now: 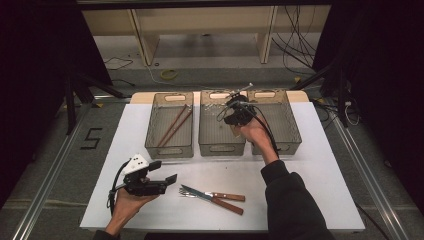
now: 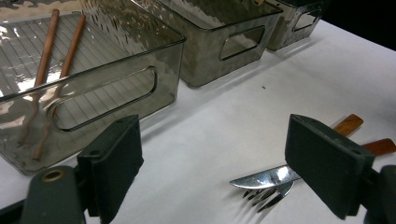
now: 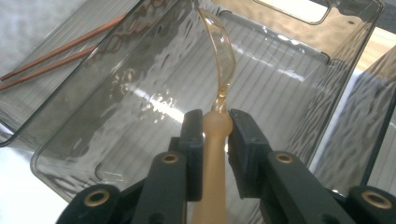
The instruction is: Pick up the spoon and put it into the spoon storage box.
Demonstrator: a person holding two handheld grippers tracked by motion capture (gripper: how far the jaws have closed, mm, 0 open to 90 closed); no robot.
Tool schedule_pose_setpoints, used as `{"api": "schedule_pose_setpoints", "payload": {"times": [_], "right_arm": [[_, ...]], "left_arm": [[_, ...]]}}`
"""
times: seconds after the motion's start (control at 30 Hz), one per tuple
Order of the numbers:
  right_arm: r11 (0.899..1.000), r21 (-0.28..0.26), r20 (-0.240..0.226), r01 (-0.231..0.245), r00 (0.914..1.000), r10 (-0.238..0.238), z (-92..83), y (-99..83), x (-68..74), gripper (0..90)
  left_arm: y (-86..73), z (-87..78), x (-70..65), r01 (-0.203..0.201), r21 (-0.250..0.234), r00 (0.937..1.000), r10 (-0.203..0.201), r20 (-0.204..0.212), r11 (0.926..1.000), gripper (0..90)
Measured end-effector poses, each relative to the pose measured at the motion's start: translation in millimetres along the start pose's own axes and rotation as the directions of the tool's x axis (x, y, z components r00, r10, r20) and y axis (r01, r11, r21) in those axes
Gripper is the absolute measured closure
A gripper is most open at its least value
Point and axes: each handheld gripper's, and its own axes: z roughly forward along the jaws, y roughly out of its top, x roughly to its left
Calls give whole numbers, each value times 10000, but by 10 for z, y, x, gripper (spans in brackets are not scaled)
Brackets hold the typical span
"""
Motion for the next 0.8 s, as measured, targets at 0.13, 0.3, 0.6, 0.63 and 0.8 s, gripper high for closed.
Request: {"api": "schedule_pose_setpoints", "payload": {"times": [0.13,0.3,0.6,0.63,0.8], "right_arm": [[10000,66,-34,-50,10000,50,37,-3,-4,767],[9998,161,-92,-83,9999,85,86,-12,-3,763],[9995,35,-362,-315,9988,316,60,-6,3,479],[9997,6,-412,-263,9988,263,43,-9,5,471],[9999,-129,-670,98,9977,-107,-77,-32,54,436]], "left_arm": [[-1,1,-2,-9,-20,10000,9,-9,10000,183],[1,-2,1,-32,-21,10000,32,-7,10000,183],[0,-5,4,-33,-27,10000,33,-20,10000,182],[1,-6,5,-39,-13,10000,39,-24,10000,182],[0,-3,1,-40,-16,10000,40,-23,10000,182]]}}
